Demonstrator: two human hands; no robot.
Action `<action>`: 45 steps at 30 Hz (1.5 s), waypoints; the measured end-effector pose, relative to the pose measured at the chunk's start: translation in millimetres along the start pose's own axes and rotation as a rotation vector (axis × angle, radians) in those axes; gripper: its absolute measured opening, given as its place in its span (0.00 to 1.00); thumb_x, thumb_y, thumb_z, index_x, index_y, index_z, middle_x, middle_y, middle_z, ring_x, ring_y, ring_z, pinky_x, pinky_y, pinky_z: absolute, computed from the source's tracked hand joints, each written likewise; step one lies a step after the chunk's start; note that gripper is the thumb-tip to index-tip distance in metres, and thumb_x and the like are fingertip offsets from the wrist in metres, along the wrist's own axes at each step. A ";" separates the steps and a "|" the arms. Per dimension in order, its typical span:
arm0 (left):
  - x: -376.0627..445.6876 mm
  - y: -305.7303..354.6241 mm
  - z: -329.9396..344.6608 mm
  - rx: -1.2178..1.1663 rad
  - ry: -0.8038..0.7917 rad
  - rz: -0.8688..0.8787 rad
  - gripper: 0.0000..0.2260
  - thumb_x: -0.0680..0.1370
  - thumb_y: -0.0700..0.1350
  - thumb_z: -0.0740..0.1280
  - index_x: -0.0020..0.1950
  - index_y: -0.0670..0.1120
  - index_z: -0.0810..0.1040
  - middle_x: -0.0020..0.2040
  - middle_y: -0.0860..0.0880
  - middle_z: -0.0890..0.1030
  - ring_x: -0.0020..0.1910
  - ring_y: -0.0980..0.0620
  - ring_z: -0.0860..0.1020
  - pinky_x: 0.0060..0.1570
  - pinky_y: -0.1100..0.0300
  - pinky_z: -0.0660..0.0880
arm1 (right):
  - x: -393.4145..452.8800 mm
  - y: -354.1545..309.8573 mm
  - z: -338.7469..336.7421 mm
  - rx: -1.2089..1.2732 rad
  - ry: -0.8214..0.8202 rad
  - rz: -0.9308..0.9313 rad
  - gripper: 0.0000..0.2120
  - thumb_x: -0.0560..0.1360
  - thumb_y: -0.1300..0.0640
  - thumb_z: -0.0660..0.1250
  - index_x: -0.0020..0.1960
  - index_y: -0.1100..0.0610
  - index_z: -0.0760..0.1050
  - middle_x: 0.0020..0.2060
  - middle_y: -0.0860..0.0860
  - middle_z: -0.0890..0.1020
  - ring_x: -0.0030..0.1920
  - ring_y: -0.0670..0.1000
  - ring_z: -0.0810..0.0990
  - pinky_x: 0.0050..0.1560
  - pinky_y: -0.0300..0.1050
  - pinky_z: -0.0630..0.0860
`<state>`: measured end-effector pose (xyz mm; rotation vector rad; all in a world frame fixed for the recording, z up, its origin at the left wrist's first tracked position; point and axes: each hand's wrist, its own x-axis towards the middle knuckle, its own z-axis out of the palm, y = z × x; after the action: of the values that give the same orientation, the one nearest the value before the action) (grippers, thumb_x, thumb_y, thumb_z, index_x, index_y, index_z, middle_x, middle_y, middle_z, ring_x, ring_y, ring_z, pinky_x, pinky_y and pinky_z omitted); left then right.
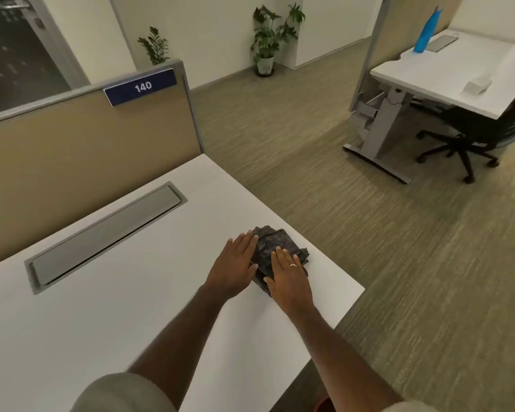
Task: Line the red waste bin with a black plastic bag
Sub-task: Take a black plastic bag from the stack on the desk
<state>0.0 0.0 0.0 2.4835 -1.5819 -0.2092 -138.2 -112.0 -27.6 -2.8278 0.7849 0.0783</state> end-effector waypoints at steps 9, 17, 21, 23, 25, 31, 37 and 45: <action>-28.2 -10.1 -12.4 -0.040 0.026 -0.050 0.30 0.83 0.54 0.55 0.83 0.47 0.50 0.84 0.47 0.52 0.82 0.47 0.51 0.80 0.50 0.49 | -4.9 -8.1 -17.8 0.040 0.140 -0.005 0.24 0.85 0.54 0.52 0.78 0.62 0.63 0.78 0.58 0.66 0.80 0.57 0.62 0.80 0.54 0.55; -80.0 10.7 -47.6 -0.587 0.271 -0.329 0.30 0.83 0.55 0.59 0.82 0.48 0.53 0.83 0.49 0.55 0.81 0.51 0.55 0.78 0.53 0.56 | -35.8 -37.9 -84.8 0.570 0.494 0.111 0.19 0.84 0.56 0.59 0.71 0.61 0.75 0.71 0.56 0.76 0.74 0.54 0.72 0.74 0.51 0.69; -123.1 16.4 -63.6 -0.807 0.330 -0.401 0.30 0.83 0.53 0.61 0.82 0.47 0.56 0.82 0.48 0.59 0.80 0.49 0.60 0.77 0.54 0.58 | -71.3 -59.3 -123.5 0.818 0.564 0.148 0.16 0.84 0.56 0.58 0.65 0.60 0.80 0.59 0.51 0.85 0.60 0.45 0.82 0.62 0.46 0.78; -145.1 17.8 -72.6 -0.938 0.328 -0.448 0.29 0.82 0.52 0.62 0.81 0.48 0.58 0.81 0.48 0.61 0.79 0.48 0.63 0.77 0.51 0.60 | -95.0 -73.0 -140.9 0.953 0.603 0.176 0.14 0.83 0.55 0.59 0.45 0.56 0.81 0.35 0.42 0.80 0.35 0.37 0.77 0.40 0.44 0.74; -167.6 19.8 -82.8 -1.096 0.297 -0.480 0.28 0.82 0.51 0.63 0.81 0.48 0.59 0.80 0.47 0.64 0.77 0.46 0.66 0.75 0.51 0.64 | -123.9 -88.9 -159.9 1.070 0.615 0.201 0.18 0.83 0.54 0.61 0.35 0.56 0.73 0.27 0.43 0.68 0.27 0.41 0.65 0.33 0.43 0.66; -228.0 38.1 -110.0 -1.484 0.171 -0.472 0.29 0.81 0.55 0.63 0.81 0.49 0.59 0.80 0.46 0.66 0.77 0.44 0.67 0.75 0.41 0.65 | -219.7 -126.3 -215.8 1.465 0.613 0.268 0.11 0.81 0.57 0.63 0.55 0.60 0.83 0.48 0.59 0.87 0.51 0.55 0.86 0.53 0.52 0.84; -275.0 67.3 -139.4 -1.962 -0.057 -0.290 0.32 0.76 0.66 0.62 0.76 0.54 0.67 0.73 0.46 0.76 0.69 0.40 0.76 0.65 0.39 0.75 | -312.8 -138.7 -260.8 1.786 0.713 0.399 0.18 0.83 0.59 0.61 0.70 0.66 0.72 0.60 0.61 0.82 0.60 0.58 0.81 0.63 0.61 0.77; -308.8 129.4 -189.5 -1.781 0.013 -0.093 0.20 0.80 0.57 0.62 0.62 0.44 0.82 0.61 0.40 0.84 0.59 0.39 0.83 0.54 0.43 0.82 | -388.8 -89.5 -271.1 2.006 0.728 0.527 0.12 0.82 0.58 0.60 0.62 0.59 0.76 0.55 0.54 0.83 0.53 0.52 0.81 0.54 0.50 0.78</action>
<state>-202.3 242.5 219.8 1.0524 -0.5455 -1.0164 -426.3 101.8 294.8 -0.6639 0.8274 -1.0192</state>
